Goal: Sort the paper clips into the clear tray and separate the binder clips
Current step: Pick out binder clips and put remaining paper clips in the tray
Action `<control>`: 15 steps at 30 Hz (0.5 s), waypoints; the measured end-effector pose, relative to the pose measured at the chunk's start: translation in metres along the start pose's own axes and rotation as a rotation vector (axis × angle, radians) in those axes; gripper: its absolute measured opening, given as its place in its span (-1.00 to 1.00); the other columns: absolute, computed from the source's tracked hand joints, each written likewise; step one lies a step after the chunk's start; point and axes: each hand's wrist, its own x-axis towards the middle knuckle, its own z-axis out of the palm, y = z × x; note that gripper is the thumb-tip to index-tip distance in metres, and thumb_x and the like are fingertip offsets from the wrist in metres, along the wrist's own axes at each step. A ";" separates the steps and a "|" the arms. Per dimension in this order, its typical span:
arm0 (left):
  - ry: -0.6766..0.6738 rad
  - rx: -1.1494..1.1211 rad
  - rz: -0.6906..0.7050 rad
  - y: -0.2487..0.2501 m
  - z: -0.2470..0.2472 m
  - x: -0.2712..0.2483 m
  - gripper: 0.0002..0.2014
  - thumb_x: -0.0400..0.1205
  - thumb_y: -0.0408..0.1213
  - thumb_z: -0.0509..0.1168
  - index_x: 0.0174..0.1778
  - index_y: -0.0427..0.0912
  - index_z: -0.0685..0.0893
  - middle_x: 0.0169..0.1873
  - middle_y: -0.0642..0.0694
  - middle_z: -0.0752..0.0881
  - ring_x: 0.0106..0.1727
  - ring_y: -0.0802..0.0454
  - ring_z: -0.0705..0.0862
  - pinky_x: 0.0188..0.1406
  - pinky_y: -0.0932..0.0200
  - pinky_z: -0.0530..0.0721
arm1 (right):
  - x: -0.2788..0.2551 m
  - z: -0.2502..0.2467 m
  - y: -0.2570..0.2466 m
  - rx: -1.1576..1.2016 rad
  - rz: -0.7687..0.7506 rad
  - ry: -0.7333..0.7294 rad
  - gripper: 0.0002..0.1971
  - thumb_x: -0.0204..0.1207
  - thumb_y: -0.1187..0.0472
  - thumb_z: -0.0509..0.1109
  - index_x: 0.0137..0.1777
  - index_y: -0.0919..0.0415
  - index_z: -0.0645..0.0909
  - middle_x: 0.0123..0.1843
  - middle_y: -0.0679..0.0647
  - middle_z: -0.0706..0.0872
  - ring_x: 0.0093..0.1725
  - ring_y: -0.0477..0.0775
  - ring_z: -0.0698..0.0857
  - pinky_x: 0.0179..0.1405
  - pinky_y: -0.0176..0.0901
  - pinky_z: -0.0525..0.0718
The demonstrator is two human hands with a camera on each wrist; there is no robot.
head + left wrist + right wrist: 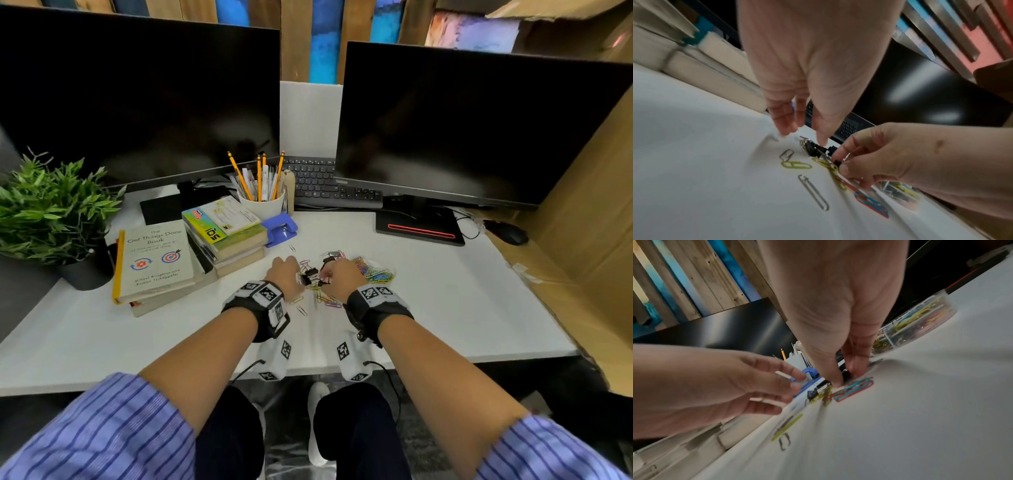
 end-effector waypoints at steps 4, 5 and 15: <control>0.026 0.024 0.098 0.012 0.001 0.016 -0.53 0.56 -0.22 0.40 0.39 -0.18 0.54 0.36 -0.27 0.49 0.37 -0.21 0.54 0.42 0.03 0.48 | 0.001 0.004 0.006 0.002 -0.061 0.037 -0.81 0.46 0.33 0.34 0.02 0.22 0.72 0.10 0.18 0.75 0.13 0.19 0.68 0.07 -0.09 0.63; 0.007 0.042 0.114 0.015 0.003 0.019 -0.52 0.56 -0.21 0.40 0.41 -0.17 0.53 0.36 -0.26 0.50 0.38 -0.21 0.53 0.43 0.03 0.47 | 0.001 0.005 0.007 0.008 -0.073 0.038 -0.82 0.47 0.31 0.34 0.03 0.22 0.70 0.08 0.18 0.75 0.11 0.19 0.68 0.03 -0.10 0.61; 0.027 0.021 0.172 0.019 0.005 0.029 -0.65 0.55 -0.34 0.36 0.27 -0.25 0.65 0.22 -0.22 0.71 0.31 -0.14 0.62 0.28 0.15 0.53 | 0.005 0.000 0.012 0.108 -0.086 0.029 -0.82 0.54 0.29 0.31 0.13 0.23 0.57 -0.39 -0.13 0.43 -0.19 0.09 0.53 -0.46 -0.36 0.32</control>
